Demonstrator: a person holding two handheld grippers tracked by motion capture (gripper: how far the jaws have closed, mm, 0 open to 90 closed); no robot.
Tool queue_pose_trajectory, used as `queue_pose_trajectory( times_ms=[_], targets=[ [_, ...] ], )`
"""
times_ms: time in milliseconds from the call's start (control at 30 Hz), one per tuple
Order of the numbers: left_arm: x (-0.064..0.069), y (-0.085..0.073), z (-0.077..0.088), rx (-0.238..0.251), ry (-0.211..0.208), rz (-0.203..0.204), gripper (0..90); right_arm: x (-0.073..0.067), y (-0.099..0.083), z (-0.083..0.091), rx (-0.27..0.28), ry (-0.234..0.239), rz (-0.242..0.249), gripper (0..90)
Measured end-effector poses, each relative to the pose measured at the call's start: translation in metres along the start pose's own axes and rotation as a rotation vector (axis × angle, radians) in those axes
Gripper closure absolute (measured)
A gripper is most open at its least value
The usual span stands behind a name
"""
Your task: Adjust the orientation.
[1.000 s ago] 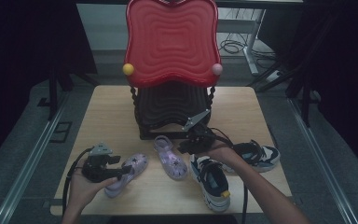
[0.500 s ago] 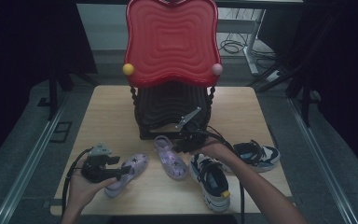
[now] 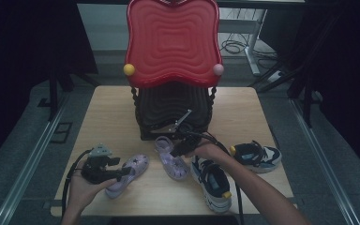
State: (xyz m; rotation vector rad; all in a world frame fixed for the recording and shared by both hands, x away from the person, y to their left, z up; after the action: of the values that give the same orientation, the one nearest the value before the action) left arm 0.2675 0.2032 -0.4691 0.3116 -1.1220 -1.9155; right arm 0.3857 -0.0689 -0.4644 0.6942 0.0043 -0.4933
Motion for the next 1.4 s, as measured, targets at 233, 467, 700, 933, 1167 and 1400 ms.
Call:
queue_pose_trajectory(
  times_ms=[233, 467, 700, 933, 1167, 1400],
  targets=[
    [-0.001, -0.001, 0.001, 0.000, 0.002, 0.000, 38.3, 0.000, 0.001, -0.013, -0.045, -0.013, -0.023, 63.7],
    [-0.002, -0.001, 0.002, 0.000, 0.005, 0.003, 38.4, -0.002, 0.003, -0.020, -0.057, -0.017, -0.054, 63.5],
    [-0.003, -0.002, 0.001, -0.002, 0.007, 0.004, 38.4, -0.002, 0.005, -0.017, -0.045, -0.019, -0.095, 60.9],
    [-0.003, -0.003, 0.000, -0.007, 0.007, 0.002, 38.4, -0.004, 0.006, -0.021, -0.050, -0.023, -0.129, 60.3],
    [-0.005, -0.003, 0.001, -0.004, 0.010, 0.006, 38.4, -0.004, 0.003, -0.019, -0.065, -0.032, -0.166, 59.0],
    [-0.005, -0.004, 0.001, -0.004, 0.012, 0.008, 38.4, -0.006, 0.002, -0.026, -0.080, -0.049, -0.175, 58.2]
  ],
)
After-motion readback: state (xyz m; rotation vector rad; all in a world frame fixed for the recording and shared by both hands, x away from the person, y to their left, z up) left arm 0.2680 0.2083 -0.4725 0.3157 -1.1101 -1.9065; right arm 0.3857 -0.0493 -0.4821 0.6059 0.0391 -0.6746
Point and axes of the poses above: each handheld gripper's, and its own axes: z roughly backward along the jaws, y roughly out of its top, x roughly to its right, the point moved 2 cm from there along -z, roughly forward along the jaws, and after that the axes turned 11 degrees about x, right-handed, at the moved point
